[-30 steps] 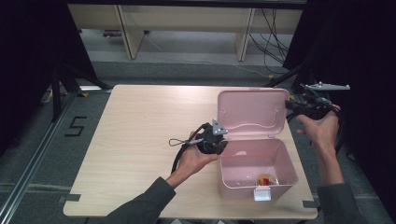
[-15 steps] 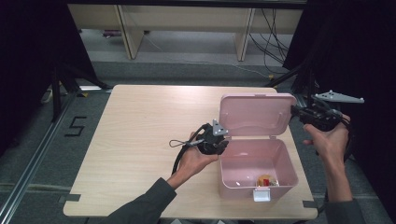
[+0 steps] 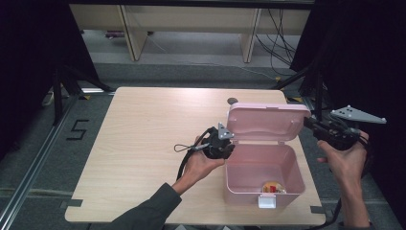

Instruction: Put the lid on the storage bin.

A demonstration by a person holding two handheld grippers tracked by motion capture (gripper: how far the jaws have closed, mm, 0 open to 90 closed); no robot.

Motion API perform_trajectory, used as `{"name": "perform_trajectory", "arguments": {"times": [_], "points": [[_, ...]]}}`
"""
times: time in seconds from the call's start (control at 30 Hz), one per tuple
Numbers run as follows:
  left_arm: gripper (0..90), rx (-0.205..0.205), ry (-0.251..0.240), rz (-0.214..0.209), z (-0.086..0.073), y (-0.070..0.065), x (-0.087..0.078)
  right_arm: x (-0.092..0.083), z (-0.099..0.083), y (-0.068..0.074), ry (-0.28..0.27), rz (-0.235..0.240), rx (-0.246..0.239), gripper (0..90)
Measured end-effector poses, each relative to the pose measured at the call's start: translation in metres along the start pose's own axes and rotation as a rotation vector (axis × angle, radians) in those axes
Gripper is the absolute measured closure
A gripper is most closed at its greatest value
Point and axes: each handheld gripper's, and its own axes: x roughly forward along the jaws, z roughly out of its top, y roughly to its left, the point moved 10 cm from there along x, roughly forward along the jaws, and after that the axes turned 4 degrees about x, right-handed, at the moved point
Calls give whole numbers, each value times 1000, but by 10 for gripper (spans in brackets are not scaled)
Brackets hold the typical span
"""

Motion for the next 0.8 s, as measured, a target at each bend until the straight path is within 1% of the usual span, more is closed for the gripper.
{"name": "perform_trajectory", "arguments": {"times": [0.03,0.07,0.1,0.13,0.17,0.2,0.23,0.27,0.3,0.33,0.37,0.4,0.43,0.47,0.5,0.53,0.57,0.6,0.63,0.67,0.7,0.73,0.77,0.8], "points": [[775,3,-2,1,0,0,0,-2,-1,2,8,-2,15,885],[774,4,1,0,0,1,0,-4,-3,2,10,2,7,885],[774,2,-6,-4,0,0,0,-4,-2,3,5,8,8,885],[774,2,-11,-2,0,0,0,-5,-4,3,9,1,17,885],[770,-3,-25,-1,0,0,0,-6,-4,2,6,2,5,885],[764,-6,-28,-9,0,0,0,-6,-4,3,-1,1,8,885],[756,-20,-39,-13,-1,0,0,-6,-4,2,-7,-4,-4,885],[732,-33,-55,-19,0,-1,-1,-6,-5,3,-11,4,-6,885],[709,-39,-63,-26,0,-1,-2,-8,-7,6,8,9,22,885],[699,-34,-69,-33,0,-2,-2,-8,-6,5,-10,5,-1,885],[688,-35,-68,-34,0,-3,-4,-8,-7,5,-7,1,-6,885],[670,-33,-74,-39,1,-4,-5,-9,-7,7,-3,2,7,885],[650,-42,-84,-46,2,-6,-6,-9,-6,5,-19,-2,-16,885],[654,-37,-85,-48,2,-7,-7,-9,-8,7,-14,-5,-4,885],[649,-37,-85,-47,2,-7,-8,-9,-7,6,-19,-12,-19,885],[641,-38,-88,-52,2,-8,-10,-9,-7,6,-23,-7,-16,885],[624,-42,-90,-54,2,-8,-12,-10,-8,7,-15,0,-8,885],[613,-46,-96,-53,2,-7,-14,-11,-9,7,-16,-4,-3,885],[605,-48,-102,-51,2,-6,-17,-11,-8,6,-29,-10,-14,884],[600,-49,-102,-59,1,-6,-19,-13,-10,7,-18,-8,-5,884],[600,-45,-99,-56,0,-5,-21,-13,-10,6,-24,-8,-28,884],[599,-46,-100,-62,-1,-6,-24,-15,-11,9,-19,-7,2,884],[593,-44,-102,-58,-2,-5,-26,-15,-11,8,-26,-11,-20,883],[589,-44,-101,-73,-3,-7,-28,-17,-13,10,-22,-7,-8,883]]}}
